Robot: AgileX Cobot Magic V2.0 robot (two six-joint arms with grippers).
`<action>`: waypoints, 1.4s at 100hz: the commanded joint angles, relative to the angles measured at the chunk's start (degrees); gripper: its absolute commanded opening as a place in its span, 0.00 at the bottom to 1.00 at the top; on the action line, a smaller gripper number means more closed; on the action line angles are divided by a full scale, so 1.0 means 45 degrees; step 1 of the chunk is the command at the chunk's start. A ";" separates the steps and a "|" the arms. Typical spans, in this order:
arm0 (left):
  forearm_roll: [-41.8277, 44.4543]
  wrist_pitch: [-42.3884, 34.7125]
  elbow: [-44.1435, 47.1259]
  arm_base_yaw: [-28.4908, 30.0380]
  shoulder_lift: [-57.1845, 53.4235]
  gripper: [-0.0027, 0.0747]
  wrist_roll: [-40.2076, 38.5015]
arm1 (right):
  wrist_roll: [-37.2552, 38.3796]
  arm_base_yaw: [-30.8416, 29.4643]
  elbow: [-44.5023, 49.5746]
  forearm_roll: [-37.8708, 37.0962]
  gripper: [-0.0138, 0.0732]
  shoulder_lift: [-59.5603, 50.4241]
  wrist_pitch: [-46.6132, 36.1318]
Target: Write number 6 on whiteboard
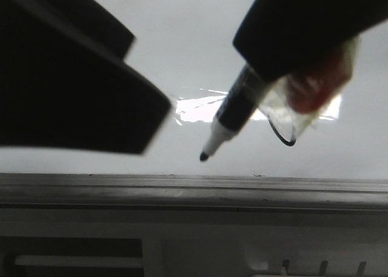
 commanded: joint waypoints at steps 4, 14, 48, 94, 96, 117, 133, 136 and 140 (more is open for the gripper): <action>-0.0251 -0.0824 -0.0861 -0.0543 0.1130 0.52 0.0097 | -0.0231 0.0148 -0.0329 0.0135 0.08 -0.0032 -0.0291; -0.0546 -0.0984 -0.0973 -0.0563 0.1651 0.49 0.0097 | -0.0330 0.0383 -0.0329 0.0701 0.08 -0.0032 -0.0342; -0.1227 -0.1320 -0.0973 -0.0563 0.1746 0.47 0.0097 | -0.0552 0.1415 -0.0329 0.0854 0.08 -0.0032 -0.1302; -0.1375 -0.1340 -0.0973 -0.0563 0.1746 0.01 0.0097 | -0.0552 0.1415 -0.0329 0.1039 0.11 -0.0032 -0.1182; -0.1396 -0.1340 -0.0973 -0.0563 0.1746 0.01 0.0097 | -0.0552 0.1415 -0.0329 0.1039 0.13 -0.0032 -0.1160; -0.2614 -0.1823 -0.0949 -0.0541 0.1746 0.01 0.0097 | 0.0049 0.1391 -0.0545 0.0937 0.66 -0.0168 -0.1162; -0.4108 -0.3145 -0.0548 -0.0541 0.1746 0.01 0.0097 | 0.0680 0.1212 -0.1064 -0.0556 0.80 -0.1043 -0.1086; -0.4619 -0.3523 -0.0409 -0.0541 0.1746 0.01 0.0097 | 0.1011 0.1109 -0.1066 -0.1094 0.78 -0.1359 -0.1092; -0.5187 -0.4174 -0.0173 -0.0541 0.1746 0.01 0.0097 | 0.1408 0.1026 -0.1066 -0.1673 0.75 -0.1765 -0.0965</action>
